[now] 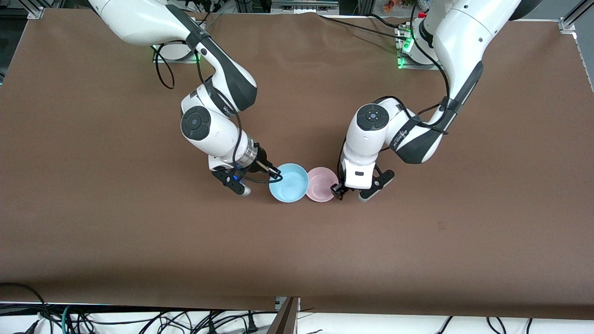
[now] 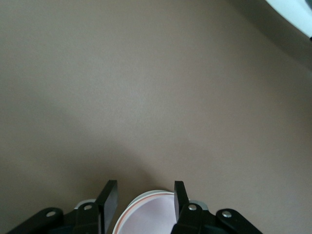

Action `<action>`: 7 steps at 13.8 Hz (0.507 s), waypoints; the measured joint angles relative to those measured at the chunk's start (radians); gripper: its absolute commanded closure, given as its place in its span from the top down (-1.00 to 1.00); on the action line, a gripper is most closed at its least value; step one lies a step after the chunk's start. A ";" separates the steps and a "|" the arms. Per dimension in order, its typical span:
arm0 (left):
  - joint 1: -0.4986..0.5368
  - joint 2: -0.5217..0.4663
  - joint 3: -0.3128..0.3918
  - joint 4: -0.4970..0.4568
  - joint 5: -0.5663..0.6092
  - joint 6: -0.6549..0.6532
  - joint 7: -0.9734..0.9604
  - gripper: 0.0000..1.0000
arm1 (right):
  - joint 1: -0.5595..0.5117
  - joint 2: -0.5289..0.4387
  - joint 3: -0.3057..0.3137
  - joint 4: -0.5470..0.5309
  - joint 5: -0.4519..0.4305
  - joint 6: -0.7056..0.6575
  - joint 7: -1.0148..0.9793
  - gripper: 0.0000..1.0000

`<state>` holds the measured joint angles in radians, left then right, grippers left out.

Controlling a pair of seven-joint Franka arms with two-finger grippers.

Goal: Stack pink and blue bowls on white bowl
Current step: 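Lift the blue bowl with the right gripper and carry it over the pink bowl, then lower the blue bowl into the pink bowl while the left gripper withdraws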

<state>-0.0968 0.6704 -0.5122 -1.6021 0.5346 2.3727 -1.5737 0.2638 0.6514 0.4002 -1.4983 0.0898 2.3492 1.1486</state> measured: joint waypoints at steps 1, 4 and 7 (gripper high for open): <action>0.000 -0.001 0.000 0.021 -0.025 -0.024 0.015 0.10 | 0.013 0.016 0.000 0.015 0.000 0.020 0.018 -1.00; 0.006 -0.005 0.000 0.094 -0.101 -0.122 0.095 0.11 | 0.064 0.075 0.000 0.077 0.000 0.053 0.042 -1.00; 0.037 -0.006 0.000 0.154 -0.137 -0.205 0.177 0.12 | 0.104 0.118 -0.001 0.100 -0.005 0.083 0.045 -1.00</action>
<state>-0.0601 0.6640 -0.5123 -1.4478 0.3973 2.1679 -1.3964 0.3680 0.7694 0.3997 -1.3980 0.0847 2.4325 1.1933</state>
